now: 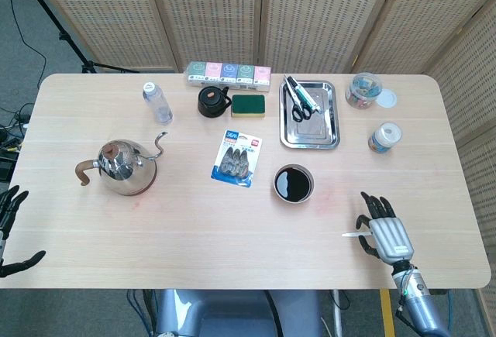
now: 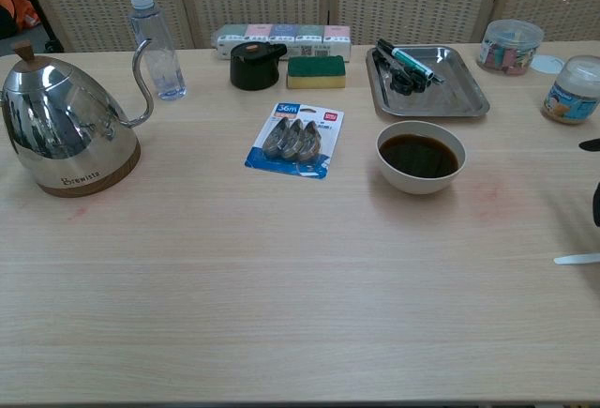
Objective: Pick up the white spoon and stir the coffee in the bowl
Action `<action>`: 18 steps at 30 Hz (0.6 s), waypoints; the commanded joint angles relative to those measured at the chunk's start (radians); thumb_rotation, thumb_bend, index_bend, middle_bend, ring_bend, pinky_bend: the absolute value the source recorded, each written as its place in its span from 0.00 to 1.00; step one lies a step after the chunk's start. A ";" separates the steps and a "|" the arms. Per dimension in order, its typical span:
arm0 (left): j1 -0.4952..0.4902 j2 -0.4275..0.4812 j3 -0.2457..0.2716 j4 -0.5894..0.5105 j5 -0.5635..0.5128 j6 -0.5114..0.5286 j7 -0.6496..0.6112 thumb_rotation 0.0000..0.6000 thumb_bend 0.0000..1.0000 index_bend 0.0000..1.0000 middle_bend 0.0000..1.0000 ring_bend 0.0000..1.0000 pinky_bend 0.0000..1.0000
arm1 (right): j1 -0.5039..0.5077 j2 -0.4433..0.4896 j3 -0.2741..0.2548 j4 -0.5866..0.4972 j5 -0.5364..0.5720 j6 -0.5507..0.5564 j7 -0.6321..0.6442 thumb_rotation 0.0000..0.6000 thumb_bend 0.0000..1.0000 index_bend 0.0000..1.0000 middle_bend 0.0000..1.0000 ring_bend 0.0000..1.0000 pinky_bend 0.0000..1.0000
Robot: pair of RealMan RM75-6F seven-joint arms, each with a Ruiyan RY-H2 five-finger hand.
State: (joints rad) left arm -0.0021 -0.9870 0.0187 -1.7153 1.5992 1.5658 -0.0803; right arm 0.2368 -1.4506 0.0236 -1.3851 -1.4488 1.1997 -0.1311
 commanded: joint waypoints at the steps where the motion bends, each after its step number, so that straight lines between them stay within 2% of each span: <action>1: -0.002 -0.001 -0.001 -0.002 -0.004 -0.006 0.005 1.00 0.00 0.00 0.00 0.00 0.00 | 0.007 -0.030 -0.014 0.039 0.000 -0.020 -0.006 1.00 0.44 0.47 0.00 0.00 0.00; 18: -0.007 -0.003 -0.001 -0.006 -0.013 -0.018 0.016 1.00 0.00 0.00 0.00 0.00 0.00 | 0.019 -0.155 -0.033 0.234 -0.045 0.000 -0.003 1.00 0.44 0.47 0.00 0.00 0.00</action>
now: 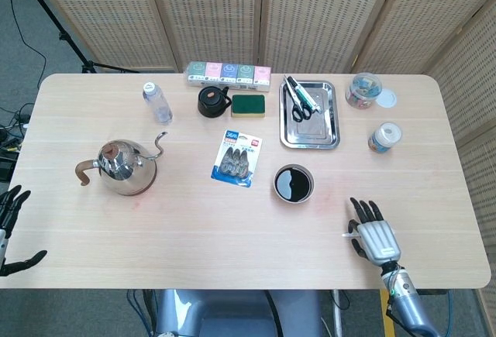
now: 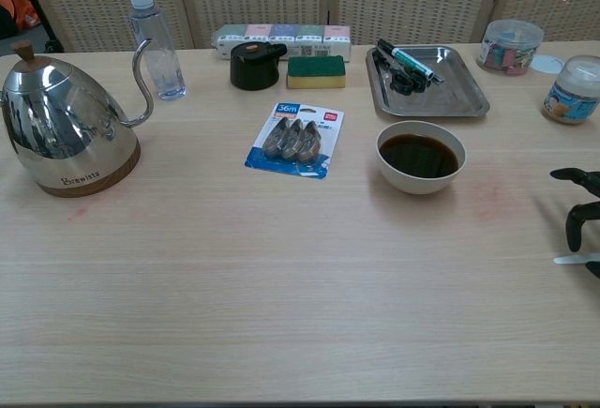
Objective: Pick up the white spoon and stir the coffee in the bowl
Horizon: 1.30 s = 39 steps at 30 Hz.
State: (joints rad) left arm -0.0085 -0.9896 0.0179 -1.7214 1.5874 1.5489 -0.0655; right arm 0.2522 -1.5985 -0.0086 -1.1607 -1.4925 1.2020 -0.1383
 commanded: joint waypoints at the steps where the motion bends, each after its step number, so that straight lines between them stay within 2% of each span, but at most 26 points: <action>1: -0.001 -0.001 -0.001 -0.001 -0.002 -0.003 0.002 1.00 0.00 0.00 0.00 0.00 0.00 | 0.004 -0.008 0.000 0.013 -0.002 -0.004 0.005 1.00 0.44 0.47 0.00 0.00 0.00; 39: -0.014 -0.007 0.005 -0.011 -0.007 -0.031 0.035 1.00 0.00 0.00 0.00 0.00 0.00 | 0.018 -0.036 -0.007 0.064 0.004 -0.028 0.002 1.00 0.44 0.47 0.00 0.00 0.00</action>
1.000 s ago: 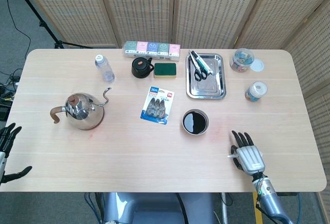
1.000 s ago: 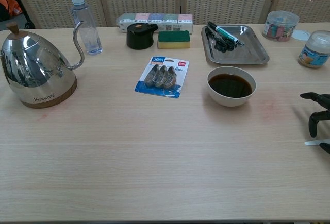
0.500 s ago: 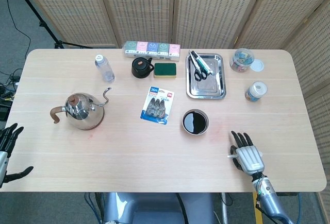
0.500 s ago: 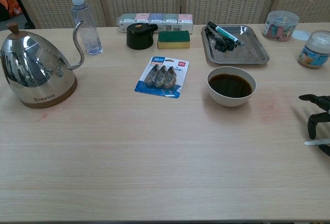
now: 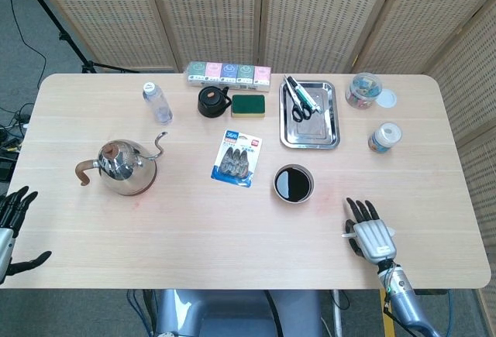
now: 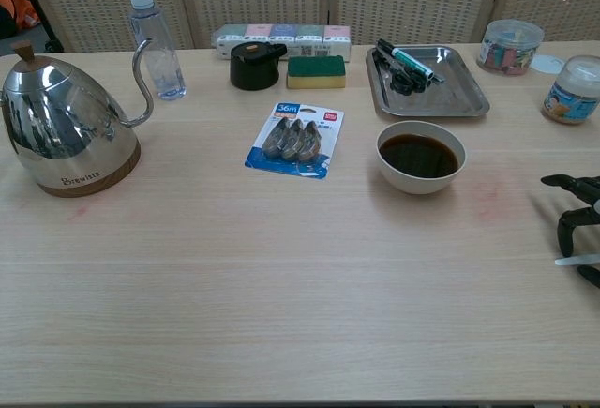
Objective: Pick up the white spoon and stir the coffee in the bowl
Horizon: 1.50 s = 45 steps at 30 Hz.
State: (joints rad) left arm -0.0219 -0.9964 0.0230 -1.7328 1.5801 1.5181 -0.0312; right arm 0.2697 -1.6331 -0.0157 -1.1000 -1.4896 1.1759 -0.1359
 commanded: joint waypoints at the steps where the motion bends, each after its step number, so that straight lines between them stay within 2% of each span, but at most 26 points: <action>1: 0.000 0.000 0.000 0.000 0.000 0.000 0.000 1.00 0.00 0.00 0.00 0.00 0.00 | 0.001 -0.003 0.000 0.005 0.002 -0.004 -0.001 1.00 0.44 0.47 0.00 0.00 0.00; 11: 0.000 0.001 0.001 0.003 0.002 0.003 -0.005 1.00 0.00 0.00 0.00 0.00 0.00 | 0.002 -0.012 0.000 0.025 0.001 -0.002 0.006 1.00 0.46 0.53 0.00 0.00 0.00; 20: 0.001 0.002 0.002 0.003 0.003 0.004 -0.008 1.00 0.00 0.00 0.00 0.00 0.00 | -0.001 0.006 0.018 0.001 -0.016 0.055 0.042 1.00 0.47 0.57 0.00 0.00 0.00; 28: 0.002 0.006 0.003 0.004 0.004 0.008 -0.019 1.00 0.00 0.00 0.00 0.00 0.00 | 0.001 0.088 0.061 -0.151 -0.008 0.100 0.134 1.00 0.47 0.58 0.00 0.00 0.00; 33: 0.004 0.010 0.004 0.004 0.009 0.012 -0.027 1.00 0.00 0.00 0.00 0.00 0.00 | 0.027 0.166 0.116 -0.297 -0.009 0.118 0.202 1.00 0.47 0.58 0.00 0.00 0.00; 36: 0.005 0.011 0.005 0.004 0.011 0.014 -0.031 1.00 0.00 0.00 0.00 0.00 0.00 | 0.044 0.204 0.137 -0.371 0.006 0.098 0.225 1.00 0.47 0.58 0.00 0.00 0.00; 40: 0.006 0.017 0.009 0.007 0.019 0.016 -0.044 1.00 0.00 0.00 0.00 0.00 0.00 | 0.091 0.274 0.191 -0.526 0.055 0.030 0.272 1.00 0.47 0.58 0.00 0.00 0.00; 45: 0.005 0.021 0.008 0.009 0.017 0.015 -0.056 1.00 0.00 0.00 0.00 0.00 0.00 | 0.153 0.293 0.256 -0.602 0.117 -0.025 0.236 1.00 0.47 0.58 0.00 0.00 0.00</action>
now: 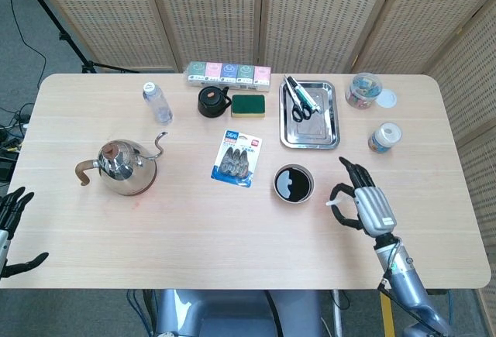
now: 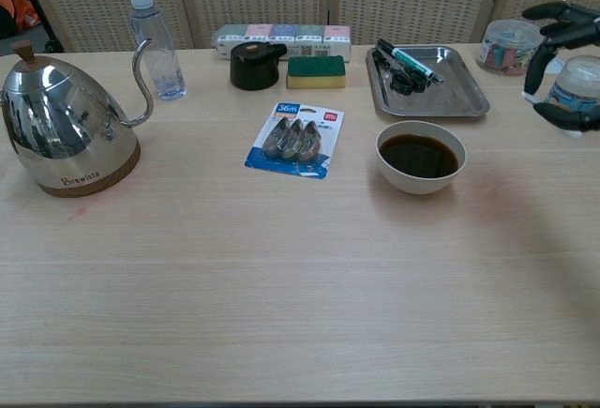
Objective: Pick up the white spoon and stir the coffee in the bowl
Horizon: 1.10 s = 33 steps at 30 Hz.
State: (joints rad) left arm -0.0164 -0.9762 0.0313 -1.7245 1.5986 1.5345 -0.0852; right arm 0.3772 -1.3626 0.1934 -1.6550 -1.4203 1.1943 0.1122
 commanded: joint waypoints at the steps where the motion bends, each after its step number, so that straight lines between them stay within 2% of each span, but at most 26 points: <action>1: -0.001 0.002 0.000 0.001 -0.002 -0.002 -0.004 1.00 0.00 0.00 0.00 0.00 0.00 | 0.059 0.022 0.063 -0.061 0.062 -0.055 -0.011 1.00 0.47 0.58 0.00 0.00 0.00; 6: -0.003 0.004 -0.001 0.001 -0.004 -0.005 -0.009 1.00 0.00 0.00 0.00 0.00 0.00 | 0.114 0.022 0.126 -0.120 0.147 -0.100 -0.014 1.00 0.47 0.58 0.00 0.00 0.00; 10: -0.004 0.007 0.000 0.001 -0.004 -0.009 -0.014 1.00 0.00 0.00 0.00 0.00 0.00 | 0.158 0.001 0.158 -0.149 0.225 -0.137 -0.025 1.00 0.47 0.58 0.00 0.00 0.00; 18: -0.002 0.014 0.003 0.005 0.003 -0.003 -0.036 1.00 0.00 0.00 0.00 0.00 0.00 | 0.230 -0.099 0.161 -0.113 0.347 -0.193 -0.035 1.00 0.47 0.58 0.00 0.00 0.00; 25: -0.005 0.020 0.004 0.009 0.005 -0.006 -0.054 1.00 0.00 0.00 0.00 0.00 0.00 | 0.294 -0.200 0.160 -0.026 0.388 -0.214 -0.063 1.00 0.50 0.59 0.00 0.00 0.00; 33: -0.005 0.026 0.007 0.014 0.013 -0.005 -0.072 1.00 0.00 0.00 0.00 0.00 0.00 | 0.331 -0.270 0.148 0.068 0.434 -0.239 -0.078 1.00 0.50 0.59 0.00 0.00 0.00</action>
State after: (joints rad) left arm -0.0217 -0.9507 0.0381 -1.7106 1.6113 1.5296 -0.1575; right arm 0.6998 -1.6195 0.3460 -1.6034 -0.9955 0.9631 0.0382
